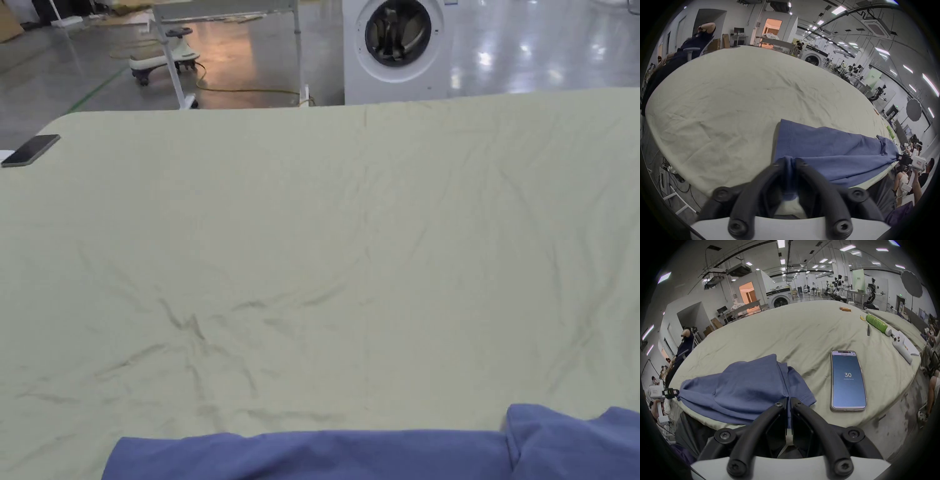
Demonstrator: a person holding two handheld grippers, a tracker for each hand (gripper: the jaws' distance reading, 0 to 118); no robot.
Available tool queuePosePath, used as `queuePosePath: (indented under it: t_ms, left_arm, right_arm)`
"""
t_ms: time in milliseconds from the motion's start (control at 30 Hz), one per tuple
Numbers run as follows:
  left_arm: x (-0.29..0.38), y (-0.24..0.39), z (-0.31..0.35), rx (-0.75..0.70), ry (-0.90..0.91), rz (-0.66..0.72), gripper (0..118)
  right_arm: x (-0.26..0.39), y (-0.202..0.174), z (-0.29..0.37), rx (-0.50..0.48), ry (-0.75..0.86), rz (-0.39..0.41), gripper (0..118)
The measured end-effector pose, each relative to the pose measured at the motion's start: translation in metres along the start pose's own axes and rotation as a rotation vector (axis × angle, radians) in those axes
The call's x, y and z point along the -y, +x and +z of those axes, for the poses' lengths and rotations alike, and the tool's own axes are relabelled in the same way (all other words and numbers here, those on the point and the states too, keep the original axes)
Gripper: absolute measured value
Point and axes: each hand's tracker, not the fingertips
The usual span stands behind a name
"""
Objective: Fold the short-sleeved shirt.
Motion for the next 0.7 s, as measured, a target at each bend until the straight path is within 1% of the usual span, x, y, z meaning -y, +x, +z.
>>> queuePosePath:
  t_ms: [33, 67, 100, 133, 167, 267, 333, 367, 433, 533, 567, 600, 633, 667, 700]
  left_arm:
    - [-0.002, 0.002, 0.001, -0.019, 0.011, -0.013, 25]
    - [-0.004, 0.005, 0.002, -0.067, 0.029, -0.044, 43]
    - [-0.005, 0.005, 0.007, -0.115, 0.061, -0.092, 69]
    - [-0.007, 0.01, 0.012, -0.145, 0.096, -0.138, 80]
    - [-0.01, 0.016, 0.017, -0.165, 0.127, -0.186, 82]
    - [-0.015, 0.056, 0.041, -0.258, 0.272, -0.398, 82]
    - [-0.018, 0.083, 0.057, -0.298, 0.392, -0.503, 82]
    - [-0.019, 0.094, 0.065, -0.298, 0.443, -0.521, 82]
    - [-0.021, 0.113, 0.08, -0.269, 0.548, -0.501, 82]
    - [-0.023, 0.138, 0.093, -0.251, 0.626, -0.424, 81]
    - [-0.022, 0.143, 0.095, -0.242, 0.638, -0.41, 81]
    - [-0.02, 0.148, 0.099, -0.223, 0.654, -0.398, 78]
    - [-0.018, 0.152, 0.102, -0.191, 0.671, -0.391, 75]
    - [-0.015, 0.154, 0.105, -0.177, 0.687, -0.384, 71]
    - [-0.012, 0.158, 0.109, -0.163, 0.709, -0.385, 62]
  right_arm:
    - [-0.001, -0.001, -0.001, 0.006, 0.002, 0.018, 4]
    - [-0.001, -0.003, -0.002, 0.018, 0.002, 0.036, 11]
    - [-0.004, -0.006, -0.002, 0.039, -0.001, 0.056, 35]
    - [-0.006, -0.009, 0.0, 0.067, 0.026, 0.08, 54]
    - [-0.009, -0.011, 0.003, 0.069, 0.062, 0.094, 65]
    - [-0.026, -0.024, 0.016, -0.013, 0.181, 0.157, 67]
    - [-0.043, -0.039, 0.025, -0.016, 0.248, 0.201, 67]
    - [-0.049, -0.047, 0.03, -0.023, 0.285, 0.211, 67]
    - [-0.062, -0.064, 0.039, -0.073, 0.36, 0.198, 67]
    - [-0.072, -0.089, 0.046, -0.171, 0.426, 0.155, 67]
    - [-0.073, -0.097, 0.047, -0.192, 0.435, 0.152, 67]
    - [-0.074, -0.106, 0.047, -0.202, 0.441, 0.16, 65]
    - [-0.075, -0.115, 0.047, -0.205, 0.443, 0.168, 60]
    - [-0.075, -0.122, 0.046, -0.212, 0.442, 0.182, 52]
    - [-0.073, -0.127, 0.044, -0.227, 0.441, 0.2, 38]
